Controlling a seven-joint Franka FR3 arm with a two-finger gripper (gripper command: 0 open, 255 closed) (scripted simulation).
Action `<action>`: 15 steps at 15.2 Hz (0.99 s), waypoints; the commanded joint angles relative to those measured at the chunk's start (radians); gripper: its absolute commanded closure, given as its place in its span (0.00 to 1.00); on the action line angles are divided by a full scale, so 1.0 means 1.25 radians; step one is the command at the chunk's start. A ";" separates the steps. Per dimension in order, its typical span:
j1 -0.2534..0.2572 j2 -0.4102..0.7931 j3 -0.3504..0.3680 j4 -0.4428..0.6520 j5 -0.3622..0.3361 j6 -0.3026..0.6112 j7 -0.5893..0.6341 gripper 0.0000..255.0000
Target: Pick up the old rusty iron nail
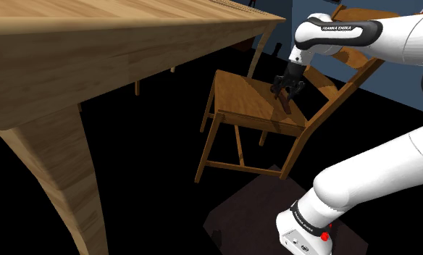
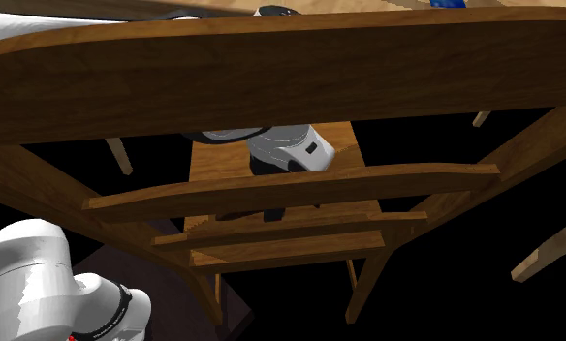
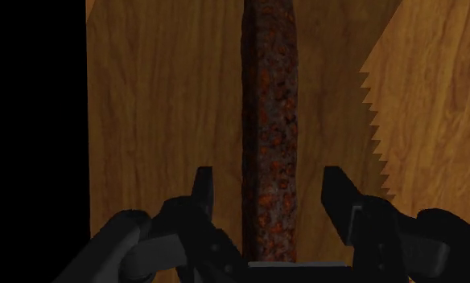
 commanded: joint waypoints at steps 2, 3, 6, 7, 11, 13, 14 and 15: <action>0.000 0.001 0.000 -0.002 0.000 0.003 0.000 1.00; 0.000 0.000 0.000 -0.002 0.000 0.003 0.000 1.00; 0.000 0.000 0.000 -0.002 0.000 0.003 0.000 1.00; 0.000 0.000 0.000 -0.002 0.000 0.003 0.000 1.00; 0.000 -0.003 0.001 0.017 0.000 -0.020 0.000 1.00; 0.000 -0.004 0.001 0.038 0.000 -0.041 0.000 1.00; 0.001 -0.003 0.002 0.049 0.000 -0.052 0.000 1.00; 0.001 -0.003 0.002 0.060 0.001 -0.063 0.001 1.00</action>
